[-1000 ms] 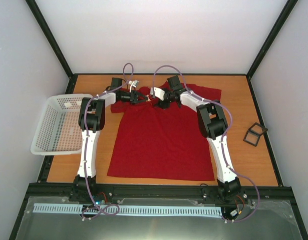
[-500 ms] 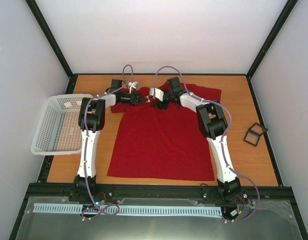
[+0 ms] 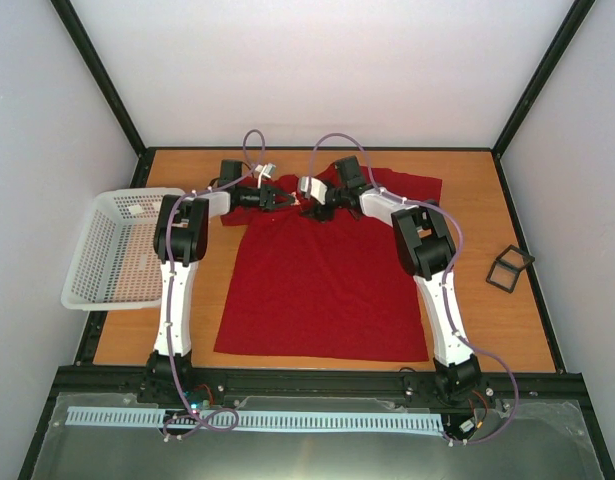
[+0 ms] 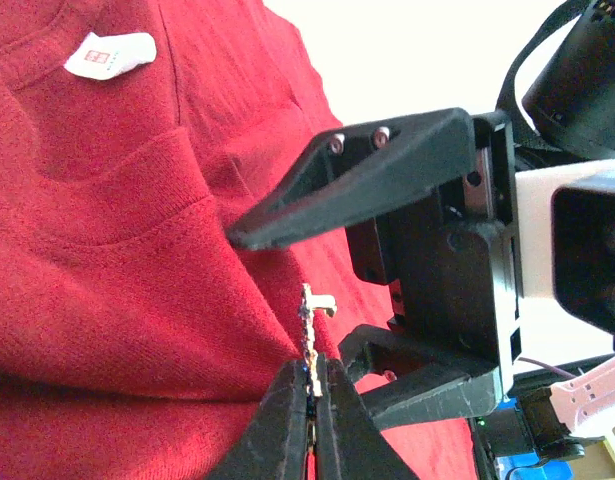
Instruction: Pin the brooch onto the clothing
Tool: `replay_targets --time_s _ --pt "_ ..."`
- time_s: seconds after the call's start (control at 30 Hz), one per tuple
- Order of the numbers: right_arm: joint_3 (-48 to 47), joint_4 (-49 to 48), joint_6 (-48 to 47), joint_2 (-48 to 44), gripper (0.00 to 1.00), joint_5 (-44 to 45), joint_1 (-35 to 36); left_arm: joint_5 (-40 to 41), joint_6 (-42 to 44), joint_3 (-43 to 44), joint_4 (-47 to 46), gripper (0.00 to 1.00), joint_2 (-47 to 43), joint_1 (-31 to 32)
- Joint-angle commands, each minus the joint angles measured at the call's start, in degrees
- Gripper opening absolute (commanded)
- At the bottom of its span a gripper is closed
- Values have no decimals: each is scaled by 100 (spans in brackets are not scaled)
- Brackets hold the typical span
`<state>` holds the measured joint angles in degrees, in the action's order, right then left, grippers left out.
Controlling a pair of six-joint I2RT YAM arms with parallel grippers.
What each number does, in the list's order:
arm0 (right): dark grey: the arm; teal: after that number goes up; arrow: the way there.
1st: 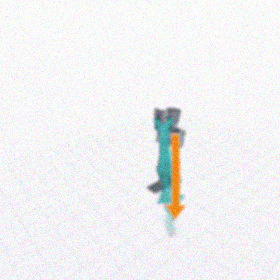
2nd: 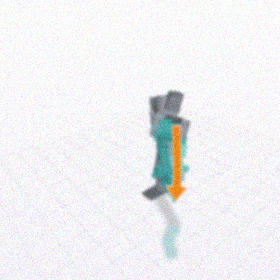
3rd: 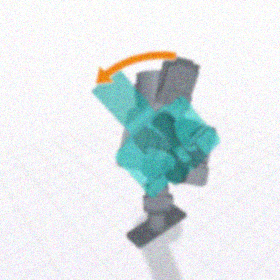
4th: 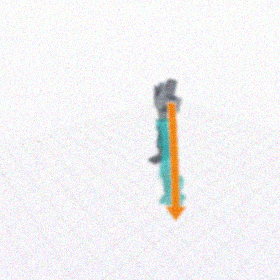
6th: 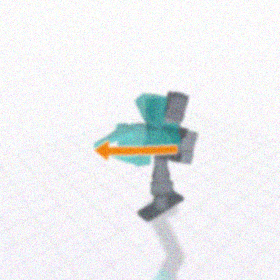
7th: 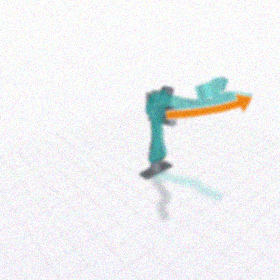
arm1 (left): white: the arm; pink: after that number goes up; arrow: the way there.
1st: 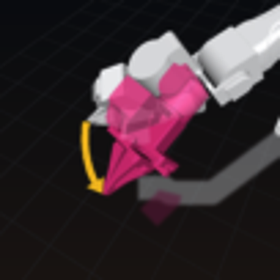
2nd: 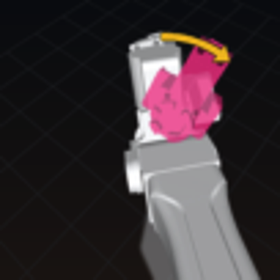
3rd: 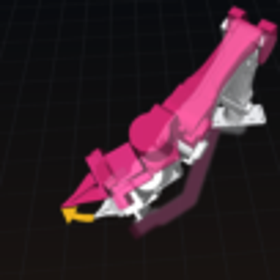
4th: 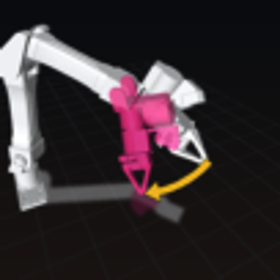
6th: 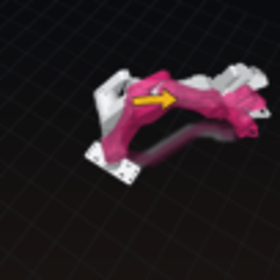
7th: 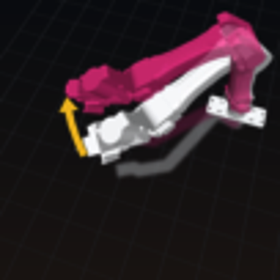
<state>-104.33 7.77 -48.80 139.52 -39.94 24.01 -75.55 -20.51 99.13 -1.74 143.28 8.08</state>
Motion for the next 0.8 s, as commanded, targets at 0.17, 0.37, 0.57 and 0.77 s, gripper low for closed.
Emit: replay_targets --time_s 0.17,0.37,0.57,0.77 --pt "459 358 -735 -579 71 -236 -317 -280 245 399 308 1 -54 19" --pt "28 275 -387 -264 68 -72 -271 -344 243 411 343 1 -65 27" --pt "-208 387 -451 -63 67 10 -137 -418 353 440 530 1 -28 32" --pt "-409 630 -558 40 65 -44 -117 -491 364 454 568 1 -62 36"
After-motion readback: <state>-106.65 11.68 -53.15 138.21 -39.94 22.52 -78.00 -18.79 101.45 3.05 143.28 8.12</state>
